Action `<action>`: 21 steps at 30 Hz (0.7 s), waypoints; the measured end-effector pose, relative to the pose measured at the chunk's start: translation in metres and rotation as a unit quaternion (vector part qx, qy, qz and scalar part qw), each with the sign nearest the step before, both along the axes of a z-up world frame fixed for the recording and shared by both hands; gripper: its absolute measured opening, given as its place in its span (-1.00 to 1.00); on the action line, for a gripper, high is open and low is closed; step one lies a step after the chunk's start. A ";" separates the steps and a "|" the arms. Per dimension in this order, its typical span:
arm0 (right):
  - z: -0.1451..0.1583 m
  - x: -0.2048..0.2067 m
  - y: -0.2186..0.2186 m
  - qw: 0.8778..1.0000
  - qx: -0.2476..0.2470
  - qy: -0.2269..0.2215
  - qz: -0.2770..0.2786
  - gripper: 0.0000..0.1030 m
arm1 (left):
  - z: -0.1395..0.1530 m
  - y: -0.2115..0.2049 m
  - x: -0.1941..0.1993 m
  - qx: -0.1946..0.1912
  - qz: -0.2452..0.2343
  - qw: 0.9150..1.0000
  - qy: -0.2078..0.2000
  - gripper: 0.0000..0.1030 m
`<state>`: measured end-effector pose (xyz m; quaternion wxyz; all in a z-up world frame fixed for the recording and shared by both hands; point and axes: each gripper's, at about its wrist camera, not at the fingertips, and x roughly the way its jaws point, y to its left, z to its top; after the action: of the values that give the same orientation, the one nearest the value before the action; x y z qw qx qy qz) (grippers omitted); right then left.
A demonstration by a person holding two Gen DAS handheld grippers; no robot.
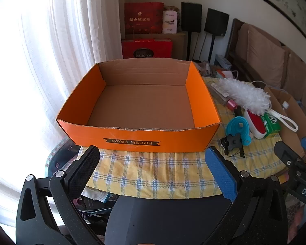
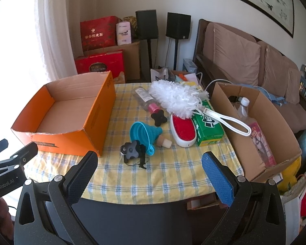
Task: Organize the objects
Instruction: 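Move both tools toward the white feather duster on the table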
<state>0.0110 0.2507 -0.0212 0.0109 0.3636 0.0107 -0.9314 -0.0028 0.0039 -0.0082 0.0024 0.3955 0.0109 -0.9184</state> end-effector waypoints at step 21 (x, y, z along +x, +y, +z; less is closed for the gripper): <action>-0.003 -0.013 0.019 1.000 0.000 0.001 -0.018 1.00 | -0.002 0.014 -0.025 0.029 -0.041 0.999 0.005 1.00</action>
<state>-0.0018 0.2692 -0.0243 -0.0056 0.3630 0.0039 -0.9318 -0.0277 0.0181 -0.0104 -0.0462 0.3907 0.0213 -0.9191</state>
